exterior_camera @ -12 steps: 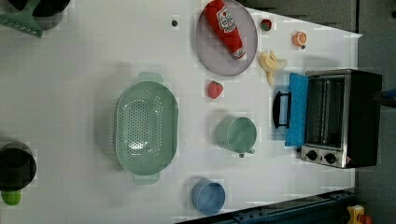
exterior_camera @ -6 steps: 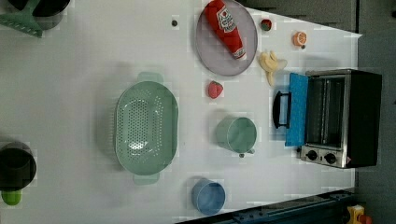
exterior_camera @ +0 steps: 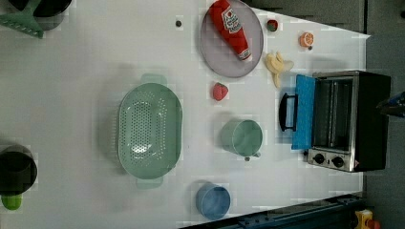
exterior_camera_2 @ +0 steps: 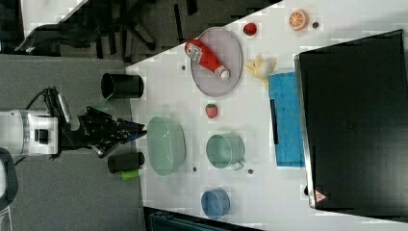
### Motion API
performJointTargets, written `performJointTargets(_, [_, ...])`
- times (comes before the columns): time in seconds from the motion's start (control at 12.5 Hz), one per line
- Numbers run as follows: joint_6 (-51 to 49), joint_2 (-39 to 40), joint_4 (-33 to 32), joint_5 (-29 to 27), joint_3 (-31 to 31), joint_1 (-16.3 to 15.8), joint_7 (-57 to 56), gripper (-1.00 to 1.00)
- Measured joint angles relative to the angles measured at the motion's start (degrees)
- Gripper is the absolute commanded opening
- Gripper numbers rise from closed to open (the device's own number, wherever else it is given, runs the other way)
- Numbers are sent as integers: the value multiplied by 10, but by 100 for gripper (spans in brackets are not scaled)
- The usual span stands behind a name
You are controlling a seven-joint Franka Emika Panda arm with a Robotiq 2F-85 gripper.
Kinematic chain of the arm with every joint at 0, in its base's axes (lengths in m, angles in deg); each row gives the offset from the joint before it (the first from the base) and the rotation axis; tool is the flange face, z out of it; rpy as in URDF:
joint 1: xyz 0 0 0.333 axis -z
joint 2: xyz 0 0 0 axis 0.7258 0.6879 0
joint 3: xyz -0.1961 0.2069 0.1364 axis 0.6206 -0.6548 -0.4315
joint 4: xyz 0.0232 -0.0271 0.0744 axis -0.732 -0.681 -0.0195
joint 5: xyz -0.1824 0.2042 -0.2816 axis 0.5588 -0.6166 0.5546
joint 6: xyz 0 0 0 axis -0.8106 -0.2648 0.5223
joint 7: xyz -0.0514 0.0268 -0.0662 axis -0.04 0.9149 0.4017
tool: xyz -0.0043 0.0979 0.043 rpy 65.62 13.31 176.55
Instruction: Flap open oven.
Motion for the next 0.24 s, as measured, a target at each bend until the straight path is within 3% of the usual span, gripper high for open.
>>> performJointTargets(0.24, [4,4,-2,1,1,-1,5,-65])
